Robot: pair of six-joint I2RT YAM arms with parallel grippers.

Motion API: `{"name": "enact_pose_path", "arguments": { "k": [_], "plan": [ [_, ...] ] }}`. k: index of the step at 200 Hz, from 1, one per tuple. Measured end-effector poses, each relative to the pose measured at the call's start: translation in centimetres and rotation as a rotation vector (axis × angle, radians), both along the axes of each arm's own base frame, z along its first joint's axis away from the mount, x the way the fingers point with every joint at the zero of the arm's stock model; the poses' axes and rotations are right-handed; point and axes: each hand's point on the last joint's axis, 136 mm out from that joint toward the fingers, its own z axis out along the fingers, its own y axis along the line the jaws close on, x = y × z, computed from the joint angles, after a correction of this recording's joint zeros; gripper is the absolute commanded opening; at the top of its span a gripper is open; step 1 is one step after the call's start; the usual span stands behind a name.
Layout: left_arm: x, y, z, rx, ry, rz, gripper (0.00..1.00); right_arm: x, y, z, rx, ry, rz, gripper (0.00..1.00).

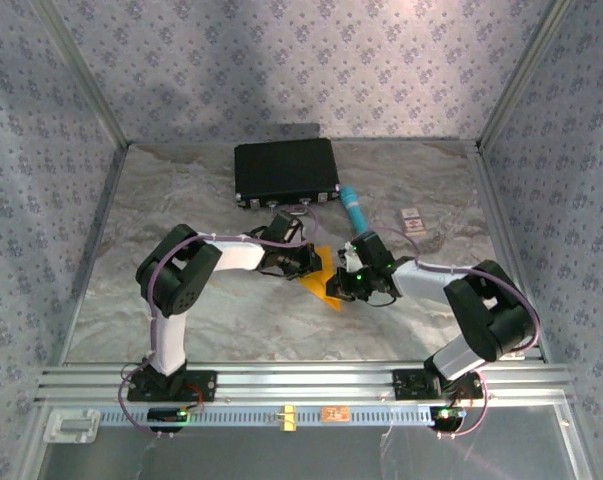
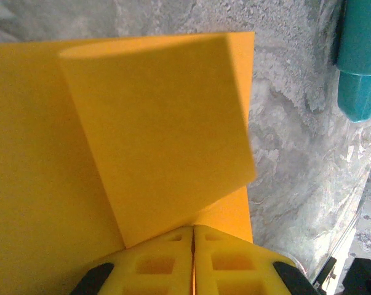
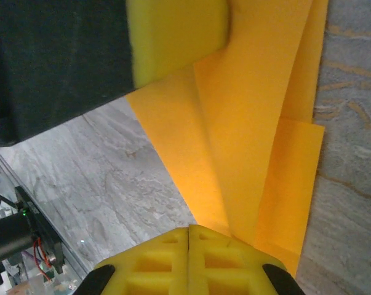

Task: Fold a paper plane with a square sheet of paper (pick it up from the middle)
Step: Fourth fold the wing at the center of the table.

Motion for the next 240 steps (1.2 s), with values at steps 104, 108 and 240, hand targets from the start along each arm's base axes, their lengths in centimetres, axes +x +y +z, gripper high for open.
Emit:
{"name": "enact_pose_path", "arguments": {
  "k": [104, 108, 240],
  "plan": [
    [0.0, 0.0, 0.0, 0.001, -0.005, -0.006, 0.09, -1.0, -1.2, -1.7, -0.001, 0.002, -0.008, 0.03],
    [0.0, 0.0, 0.0, 0.001, -0.005, -0.006, 0.09, -1.1, -1.2, -1.7, 0.001, 0.000, -0.007, 0.03],
    [-0.1, 0.0, 0.0, 0.003, -0.004, -0.008, 0.09, -3.6, -3.5, -1.8, -0.019, -0.005, -0.055, 0.03]
  ]
}}
